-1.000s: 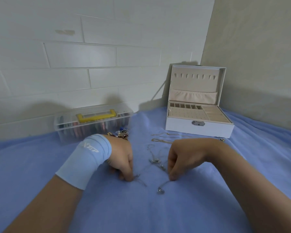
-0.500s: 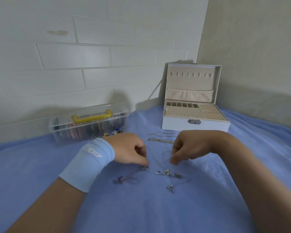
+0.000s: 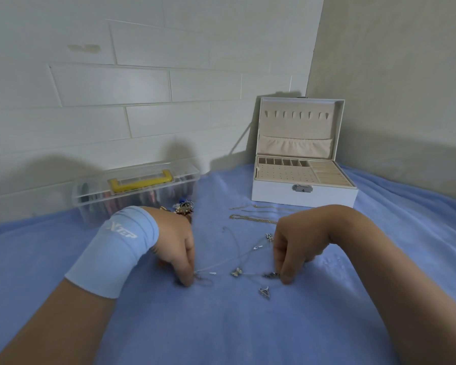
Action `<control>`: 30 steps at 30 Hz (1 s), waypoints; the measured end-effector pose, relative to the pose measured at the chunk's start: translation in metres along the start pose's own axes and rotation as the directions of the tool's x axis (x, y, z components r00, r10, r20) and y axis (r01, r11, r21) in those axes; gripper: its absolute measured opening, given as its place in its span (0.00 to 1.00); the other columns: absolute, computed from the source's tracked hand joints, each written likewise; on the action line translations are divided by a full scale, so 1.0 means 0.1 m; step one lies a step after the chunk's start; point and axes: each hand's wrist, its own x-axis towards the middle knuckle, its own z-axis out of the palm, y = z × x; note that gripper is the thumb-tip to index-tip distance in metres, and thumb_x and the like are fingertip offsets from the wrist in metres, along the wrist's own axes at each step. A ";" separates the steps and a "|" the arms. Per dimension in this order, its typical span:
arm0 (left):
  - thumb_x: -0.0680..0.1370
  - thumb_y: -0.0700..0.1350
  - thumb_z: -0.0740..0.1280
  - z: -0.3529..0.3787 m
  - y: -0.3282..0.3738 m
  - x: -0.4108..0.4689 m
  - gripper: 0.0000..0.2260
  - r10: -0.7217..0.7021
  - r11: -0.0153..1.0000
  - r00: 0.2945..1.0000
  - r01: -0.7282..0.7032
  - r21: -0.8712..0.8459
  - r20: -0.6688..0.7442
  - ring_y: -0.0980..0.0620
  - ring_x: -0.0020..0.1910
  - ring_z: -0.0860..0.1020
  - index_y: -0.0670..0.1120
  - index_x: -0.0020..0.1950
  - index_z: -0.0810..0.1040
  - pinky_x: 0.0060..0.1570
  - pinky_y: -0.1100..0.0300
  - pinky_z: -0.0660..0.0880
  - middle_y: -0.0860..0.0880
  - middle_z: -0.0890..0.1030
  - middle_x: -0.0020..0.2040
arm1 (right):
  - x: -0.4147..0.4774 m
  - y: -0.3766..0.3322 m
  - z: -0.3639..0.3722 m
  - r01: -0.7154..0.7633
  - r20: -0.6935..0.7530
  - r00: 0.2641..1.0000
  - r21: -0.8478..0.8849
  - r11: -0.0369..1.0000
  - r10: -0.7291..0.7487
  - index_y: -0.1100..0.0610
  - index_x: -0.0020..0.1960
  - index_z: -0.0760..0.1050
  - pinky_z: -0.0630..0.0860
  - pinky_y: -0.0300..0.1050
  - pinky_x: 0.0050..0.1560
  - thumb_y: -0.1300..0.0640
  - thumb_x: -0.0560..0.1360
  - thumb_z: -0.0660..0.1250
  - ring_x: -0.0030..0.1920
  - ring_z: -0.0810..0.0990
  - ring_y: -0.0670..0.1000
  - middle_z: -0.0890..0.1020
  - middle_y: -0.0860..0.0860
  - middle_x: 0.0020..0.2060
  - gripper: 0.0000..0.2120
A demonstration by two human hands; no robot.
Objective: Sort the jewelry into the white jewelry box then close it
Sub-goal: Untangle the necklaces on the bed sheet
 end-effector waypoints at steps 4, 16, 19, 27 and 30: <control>0.67 0.62 0.76 -0.01 -0.04 -0.04 0.11 -0.022 0.998 0.996 0.017 -0.058 -0.089 0.61 0.43 0.80 0.57 0.43 0.85 0.45 0.67 0.76 0.62 0.83 0.40 | -0.03 0.02 -0.01 0.065 -0.088 0.994 0.069 0.996 -0.059 0.47 0.42 0.84 0.73 0.42 0.42 0.47 0.68 0.79 0.38 0.75 0.45 0.82 0.45 0.35 0.07; 0.72 0.52 0.75 0.09 0.14 0.14 0.05 0.069 0.997 0.976 -0.071 -0.001 -0.205 0.58 0.41 0.82 0.53 0.45 0.86 0.46 0.63 0.78 0.56 0.86 0.42 | -0.11 -0.19 0.08 0.151 0.138 0.981 -0.090 0.984 -0.138 0.54 0.46 0.86 0.69 0.43 0.37 0.51 0.70 0.79 0.29 0.73 0.43 0.80 0.44 0.30 0.09; 0.71 0.51 0.74 0.08 0.07 0.11 0.03 0.012 1.000 0.979 -0.008 0.024 -0.204 0.57 0.40 0.81 0.53 0.40 0.85 0.42 0.64 0.78 0.57 0.85 0.41 | -0.18 -0.08 0.02 0.064 0.205 0.978 -0.159 0.985 -0.030 0.51 0.42 0.85 0.67 0.40 0.33 0.48 0.70 0.78 0.28 0.72 0.42 0.81 0.43 0.30 0.07; 0.77 0.47 0.68 0.01 0.22 0.25 0.05 0.169 0.975 0.889 -0.215 -0.061 -0.425 0.61 0.44 0.77 0.55 0.50 0.82 0.49 0.66 0.73 0.58 0.80 0.48 | -0.18 0.25 -0.21 0.135 -0.120 0.986 0.138 0.981 -0.119 0.52 0.46 0.85 0.68 0.41 0.32 0.50 0.74 0.74 0.29 0.72 0.47 0.79 0.46 0.32 0.06; 0.78 0.47 0.69 -0.03 0.36 0.40 0.09 0.280 0.956 0.854 -0.291 0.043 -0.438 0.58 0.52 0.75 0.58 0.55 0.83 0.55 0.62 0.71 0.57 0.76 0.54 | 0.07 0.24 -0.19 0.187 -0.363 0.920 0.082 0.979 -0.145 0.45 0.50 0.84 0.70 0.34 0.31 0.54 0.74 0.76 0.29 0.73 0.42 0.83 0.47 0.42 0.07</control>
